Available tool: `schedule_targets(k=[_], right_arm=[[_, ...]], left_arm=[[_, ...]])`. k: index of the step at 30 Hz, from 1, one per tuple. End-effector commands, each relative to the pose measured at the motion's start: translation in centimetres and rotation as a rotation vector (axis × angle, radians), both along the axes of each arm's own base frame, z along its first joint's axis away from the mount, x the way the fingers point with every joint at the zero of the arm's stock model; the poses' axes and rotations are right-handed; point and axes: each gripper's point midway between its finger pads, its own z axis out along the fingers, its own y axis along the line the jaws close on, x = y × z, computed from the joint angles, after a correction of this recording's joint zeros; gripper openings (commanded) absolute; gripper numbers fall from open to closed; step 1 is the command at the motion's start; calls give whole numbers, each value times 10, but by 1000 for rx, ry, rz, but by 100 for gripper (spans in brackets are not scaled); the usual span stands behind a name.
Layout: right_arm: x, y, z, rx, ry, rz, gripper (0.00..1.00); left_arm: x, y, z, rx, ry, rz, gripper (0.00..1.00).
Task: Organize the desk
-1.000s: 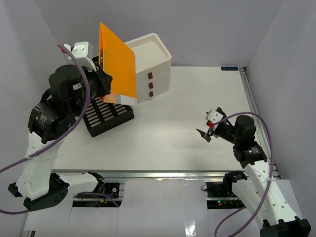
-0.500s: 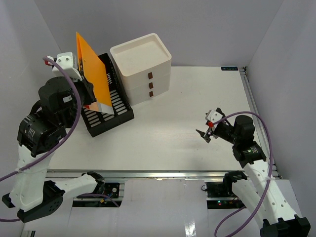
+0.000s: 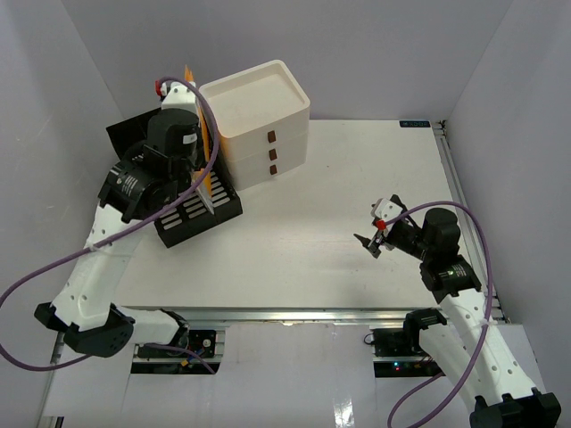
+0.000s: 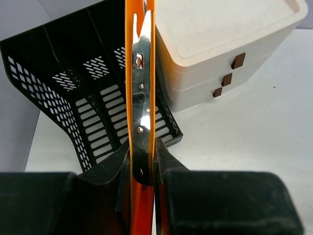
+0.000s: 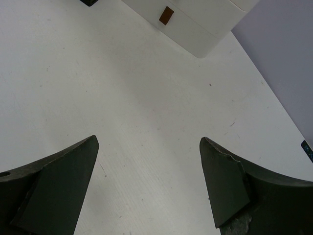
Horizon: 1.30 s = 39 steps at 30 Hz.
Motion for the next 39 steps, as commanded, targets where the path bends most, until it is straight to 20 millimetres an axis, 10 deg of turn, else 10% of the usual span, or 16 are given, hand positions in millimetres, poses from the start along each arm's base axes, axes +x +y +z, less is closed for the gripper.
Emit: schedule_targets(k=[1,39], right_arm=[[2,0,9,16,-38,-2,90],[-2,2,13,32,-45,10,90]], left_arm=[[17,4,19,-42,-52,13,0],[94,27,-6,-186,44,181,0]])
